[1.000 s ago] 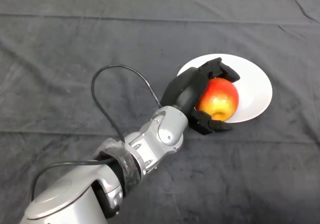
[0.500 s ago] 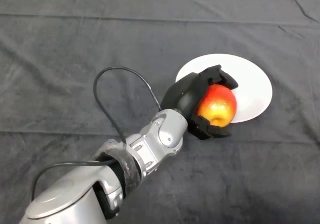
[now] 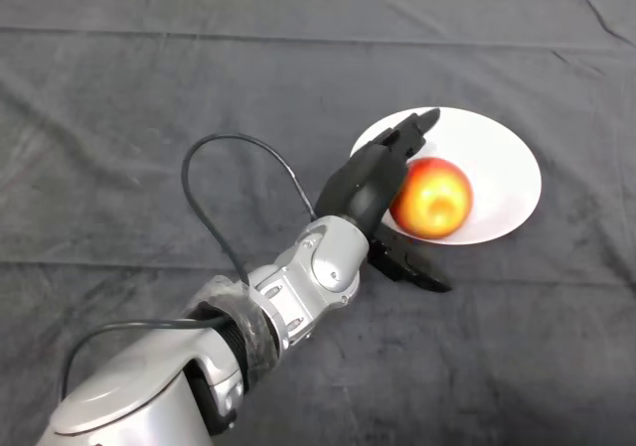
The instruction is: Move the apple to the plate
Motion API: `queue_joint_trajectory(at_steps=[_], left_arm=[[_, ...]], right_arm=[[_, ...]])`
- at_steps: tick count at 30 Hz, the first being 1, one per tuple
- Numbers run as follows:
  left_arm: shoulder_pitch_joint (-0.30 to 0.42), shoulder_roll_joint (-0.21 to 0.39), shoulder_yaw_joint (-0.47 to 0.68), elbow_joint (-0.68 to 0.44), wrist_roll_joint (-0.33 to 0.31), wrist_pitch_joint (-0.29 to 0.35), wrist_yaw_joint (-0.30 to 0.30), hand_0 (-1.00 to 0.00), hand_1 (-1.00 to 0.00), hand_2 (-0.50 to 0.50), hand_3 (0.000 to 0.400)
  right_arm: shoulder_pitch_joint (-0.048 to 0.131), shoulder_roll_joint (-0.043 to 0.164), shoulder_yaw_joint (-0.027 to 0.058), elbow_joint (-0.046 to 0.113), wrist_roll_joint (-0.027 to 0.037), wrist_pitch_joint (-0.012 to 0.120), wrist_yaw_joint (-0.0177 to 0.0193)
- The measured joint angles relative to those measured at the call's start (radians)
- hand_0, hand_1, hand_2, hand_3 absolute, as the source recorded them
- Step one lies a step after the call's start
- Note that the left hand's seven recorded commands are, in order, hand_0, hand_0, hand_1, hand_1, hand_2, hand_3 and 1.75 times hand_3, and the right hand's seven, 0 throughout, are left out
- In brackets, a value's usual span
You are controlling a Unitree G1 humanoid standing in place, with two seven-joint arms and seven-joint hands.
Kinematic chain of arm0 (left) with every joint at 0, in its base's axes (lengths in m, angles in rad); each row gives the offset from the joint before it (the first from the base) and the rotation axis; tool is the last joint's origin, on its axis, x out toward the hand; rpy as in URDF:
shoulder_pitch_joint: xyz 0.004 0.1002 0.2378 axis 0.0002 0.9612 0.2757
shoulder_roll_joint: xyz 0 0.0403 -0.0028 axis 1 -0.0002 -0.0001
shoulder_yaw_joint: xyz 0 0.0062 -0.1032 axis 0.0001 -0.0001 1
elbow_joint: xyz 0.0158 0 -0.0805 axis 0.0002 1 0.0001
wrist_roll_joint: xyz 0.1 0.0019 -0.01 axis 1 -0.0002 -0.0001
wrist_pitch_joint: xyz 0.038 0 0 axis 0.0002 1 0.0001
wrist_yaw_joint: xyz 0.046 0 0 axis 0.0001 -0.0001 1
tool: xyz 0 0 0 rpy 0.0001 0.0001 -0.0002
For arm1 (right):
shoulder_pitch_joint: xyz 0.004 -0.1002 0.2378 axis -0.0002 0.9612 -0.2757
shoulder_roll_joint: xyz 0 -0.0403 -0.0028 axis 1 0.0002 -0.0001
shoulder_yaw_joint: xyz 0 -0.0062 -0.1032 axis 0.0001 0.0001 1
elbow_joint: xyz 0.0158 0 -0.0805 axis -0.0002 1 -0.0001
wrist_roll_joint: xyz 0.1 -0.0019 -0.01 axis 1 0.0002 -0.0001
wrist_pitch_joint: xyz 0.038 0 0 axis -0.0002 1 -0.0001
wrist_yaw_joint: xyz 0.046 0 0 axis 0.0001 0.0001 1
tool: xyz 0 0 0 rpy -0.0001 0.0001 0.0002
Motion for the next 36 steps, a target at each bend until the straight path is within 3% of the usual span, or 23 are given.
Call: queue_joint_trajectory(at_steps=[17,36], left_arm=[[0.000,0.047,0.087,0.059,0.006,-0.132,0.011,0.00,0.00,0.00,0.000],[0.015,0.216,0.291,0.065,0.023,-0.272,0.010,0.00,0.00,0.00,0.000]], right_arm=[[0.000,0.000,-0.0001,0.000,0.0000,0.000,0.0016],[0.000,0.000,-0.0004,0.000,-0.0001,0.000,0.0047]])
